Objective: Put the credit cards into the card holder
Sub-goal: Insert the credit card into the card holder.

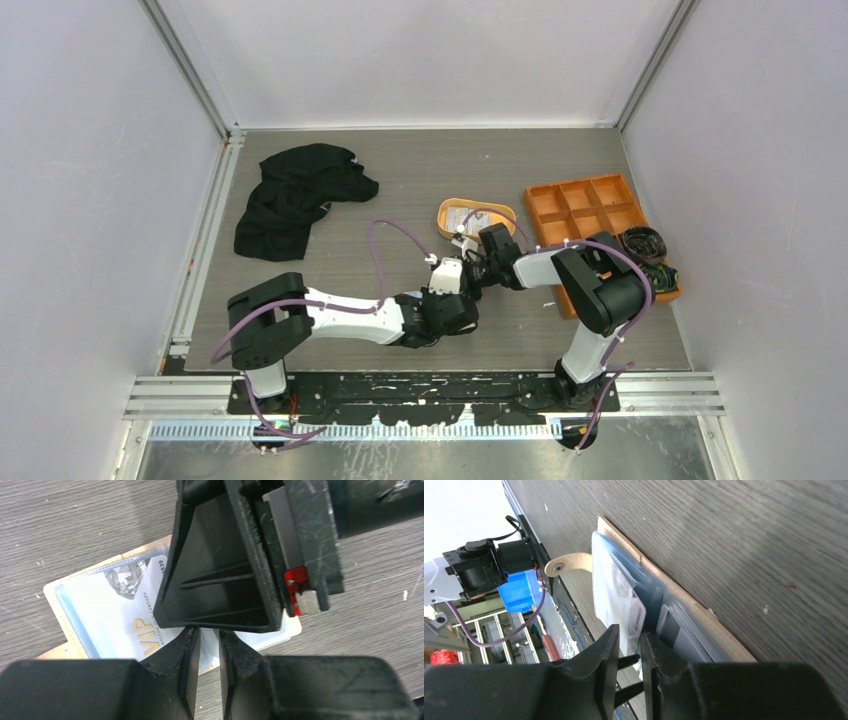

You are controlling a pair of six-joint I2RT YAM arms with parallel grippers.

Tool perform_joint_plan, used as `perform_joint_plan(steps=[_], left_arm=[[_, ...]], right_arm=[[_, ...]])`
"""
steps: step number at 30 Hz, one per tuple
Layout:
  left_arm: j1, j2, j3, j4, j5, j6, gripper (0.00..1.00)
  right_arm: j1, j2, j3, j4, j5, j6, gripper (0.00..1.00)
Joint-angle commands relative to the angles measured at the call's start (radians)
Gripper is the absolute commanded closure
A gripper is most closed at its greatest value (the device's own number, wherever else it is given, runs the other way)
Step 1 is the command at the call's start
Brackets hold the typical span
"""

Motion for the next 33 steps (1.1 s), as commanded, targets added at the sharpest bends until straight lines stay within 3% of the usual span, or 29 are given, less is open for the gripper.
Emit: perform_joint_plan(steps=[1, 8, 13, 19, 23, 26, 31, 33], left_arm=[[0.007, -0.032, 0.024, -0.063, -0.071, 0.006, 0.78], [0.008, -0.06, 0.004, -0.071, -0.102, 0.006, 0.77], [0.008, -0.142, -0.029, -0.038, -0.034, 0.051, 0.76], [0.004, -0.364, -0.267, 0.284, 0.116, 0.189, 0.73], [0.012, -0.5, -0.462, 0.462, 0.144, 0.213, 0.61], [0.024, -0.575, -0.546, 0.502, 0.142, 0.201, 0.58], [0.056, -0.626, -0.613, 0.513, 0.134, 0.173, 0.58], [0.07, -0.626, -0.625, 0.517, 0.139, 0.161, 0.59]], right_arm=[[0.003, -0.008, 0.022, -0.02, 0.01, -0.035, 0.7], [0.001, -0.023, 0.04, -0.051, 0.002, -0.061, 0.64], [-0.001, -0.069, 0.063, -0.101, -0.01, -0.12, 0.54], [-0.003, -0.124, 0.113, -0.238, -0.001, -0.266, 0.5], [-0.001, -0.16, 0.167, -0.382, 0.027, -0.407, 0.51], [-0.002, -0.212, 0.175, -0.398, 0.046, -0.453, 0.56], [0.042, -0.257, 0.19, -0.449, 0.131, -0.568, 0.93], [0.055, -0.234, 0.209, -0.468, 0.152, -0.581, 0.98]])
